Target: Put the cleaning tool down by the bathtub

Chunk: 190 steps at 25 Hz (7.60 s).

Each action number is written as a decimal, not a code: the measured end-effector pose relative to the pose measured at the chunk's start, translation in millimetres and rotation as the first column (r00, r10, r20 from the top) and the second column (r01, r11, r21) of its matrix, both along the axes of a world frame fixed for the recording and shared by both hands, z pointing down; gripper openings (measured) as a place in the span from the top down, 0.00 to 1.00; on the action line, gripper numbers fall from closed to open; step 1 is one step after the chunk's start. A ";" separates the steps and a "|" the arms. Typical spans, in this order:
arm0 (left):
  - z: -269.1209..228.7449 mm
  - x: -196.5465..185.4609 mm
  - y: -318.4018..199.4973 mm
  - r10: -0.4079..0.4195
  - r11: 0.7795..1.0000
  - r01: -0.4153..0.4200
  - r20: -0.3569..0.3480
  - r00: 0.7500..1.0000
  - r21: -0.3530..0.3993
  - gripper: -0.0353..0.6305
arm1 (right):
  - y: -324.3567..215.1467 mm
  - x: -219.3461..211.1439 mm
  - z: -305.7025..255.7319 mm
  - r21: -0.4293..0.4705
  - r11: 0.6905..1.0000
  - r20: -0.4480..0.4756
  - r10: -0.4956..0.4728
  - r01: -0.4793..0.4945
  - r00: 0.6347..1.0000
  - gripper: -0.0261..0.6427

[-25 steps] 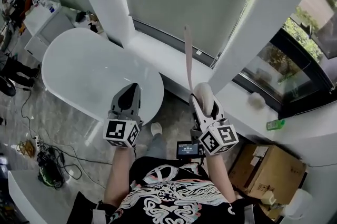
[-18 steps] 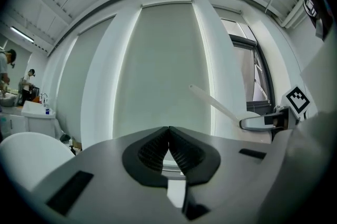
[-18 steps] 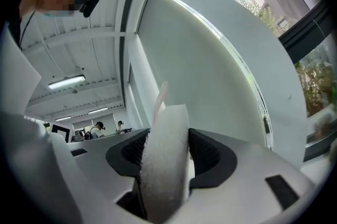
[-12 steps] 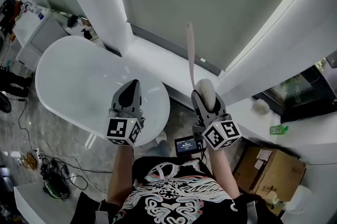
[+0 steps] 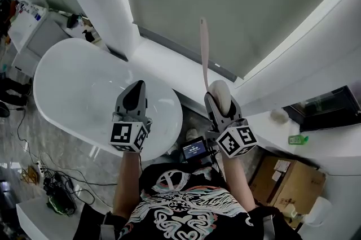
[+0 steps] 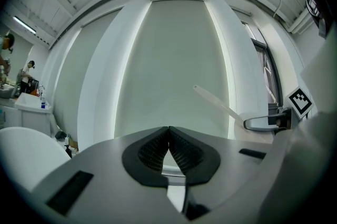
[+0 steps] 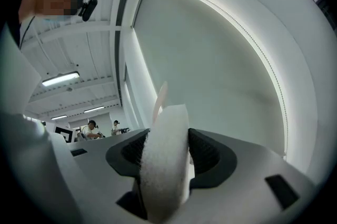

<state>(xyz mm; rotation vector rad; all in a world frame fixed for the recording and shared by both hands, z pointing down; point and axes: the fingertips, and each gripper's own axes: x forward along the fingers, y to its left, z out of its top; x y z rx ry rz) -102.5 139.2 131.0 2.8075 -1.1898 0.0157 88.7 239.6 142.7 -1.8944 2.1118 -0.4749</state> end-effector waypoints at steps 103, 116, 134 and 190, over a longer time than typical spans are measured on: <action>476.1 81.6 -277.5 -0.022 0.862 0.126 0.211 0.977 -0.492 0.92 | -330.4 46.5 506.0 -0.512 0.795 -0.174 -0.466 0.325 0.868 0.63; 513.8 70.8 -279.1 -0.081 0.825 0.194 0.229 0.970 -0.530 0.92 | -336.5 43.0 546.3 -0.536 0.777 -0.185 -0.489 0.330 0.852 0.63; 532.7 76.7 -282.0 -0.112 0.799 0.218 0.217 0.970 -0.560 0.92 | -341.0 54.6 594.0 -0.609 0.715 -0.247 -0.583 0.344 0.774 0.63; 510.0 73.8 -268.4 -0.116 0.790 0.169 0.127 0.985 -0.589 0.92 | -326.0 35.8 535.2 -0.620 0.710 -0.083 -0.484 0.335 0.871 0.65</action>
